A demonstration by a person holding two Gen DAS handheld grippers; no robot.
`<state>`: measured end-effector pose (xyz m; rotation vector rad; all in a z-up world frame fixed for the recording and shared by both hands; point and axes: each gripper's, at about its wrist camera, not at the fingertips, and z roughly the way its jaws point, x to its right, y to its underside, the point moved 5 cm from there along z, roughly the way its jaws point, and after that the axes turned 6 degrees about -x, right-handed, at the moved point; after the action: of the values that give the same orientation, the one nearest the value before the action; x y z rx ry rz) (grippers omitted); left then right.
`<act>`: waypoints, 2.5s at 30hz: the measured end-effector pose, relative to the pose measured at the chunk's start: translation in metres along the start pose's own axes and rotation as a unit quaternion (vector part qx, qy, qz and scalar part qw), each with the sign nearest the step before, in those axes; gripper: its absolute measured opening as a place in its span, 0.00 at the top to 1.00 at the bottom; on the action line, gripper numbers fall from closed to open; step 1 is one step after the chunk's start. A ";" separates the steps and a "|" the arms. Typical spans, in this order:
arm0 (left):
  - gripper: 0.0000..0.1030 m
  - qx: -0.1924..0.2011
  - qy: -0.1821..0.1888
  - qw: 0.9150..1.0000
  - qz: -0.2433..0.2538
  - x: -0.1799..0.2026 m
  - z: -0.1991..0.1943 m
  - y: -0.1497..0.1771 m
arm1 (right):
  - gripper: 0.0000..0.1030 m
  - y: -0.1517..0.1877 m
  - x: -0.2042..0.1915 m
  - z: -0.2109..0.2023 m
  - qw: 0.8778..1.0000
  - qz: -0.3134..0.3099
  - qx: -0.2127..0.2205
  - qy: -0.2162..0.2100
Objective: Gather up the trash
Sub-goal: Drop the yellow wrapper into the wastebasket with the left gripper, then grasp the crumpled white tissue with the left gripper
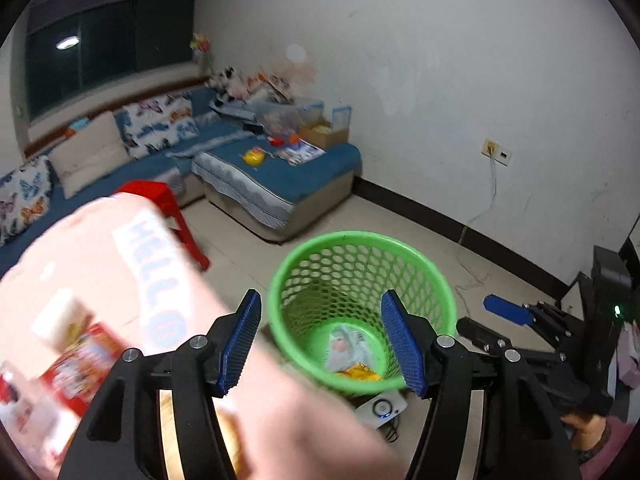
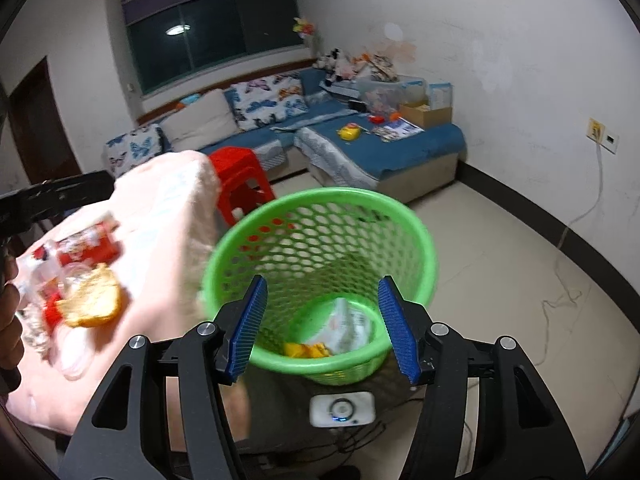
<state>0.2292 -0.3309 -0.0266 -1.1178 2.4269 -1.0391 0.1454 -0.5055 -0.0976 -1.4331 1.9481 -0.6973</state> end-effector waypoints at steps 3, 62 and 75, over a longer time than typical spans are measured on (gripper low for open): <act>0.41 0.015 -0.017 1.000 -0.011 -0.020 -0.034 0.020 | 0.39 0.003 -0.026 -0.008 1.000 -0.014 0.003 -0.023; 0.54 -0.056 -0.029 0.985 -0.158 -0.215 -0.091 0.206 | 0.33 0.041 -0.196 -0.007 0.980 -0.148 -0.036 -0.129; 0.49 -0.071 -0.025 0.986 -0.149 -0.221 -0.083 0.212 | 0.33 0.043 -0.198 0.004 0.980 -0.146 -0.047 -0.126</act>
<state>0.2176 -0.0313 -0.1288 -1.5727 2.3728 -0.9161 0.1653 -0.3041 -0.0988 -1.7945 1.6118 -0.5236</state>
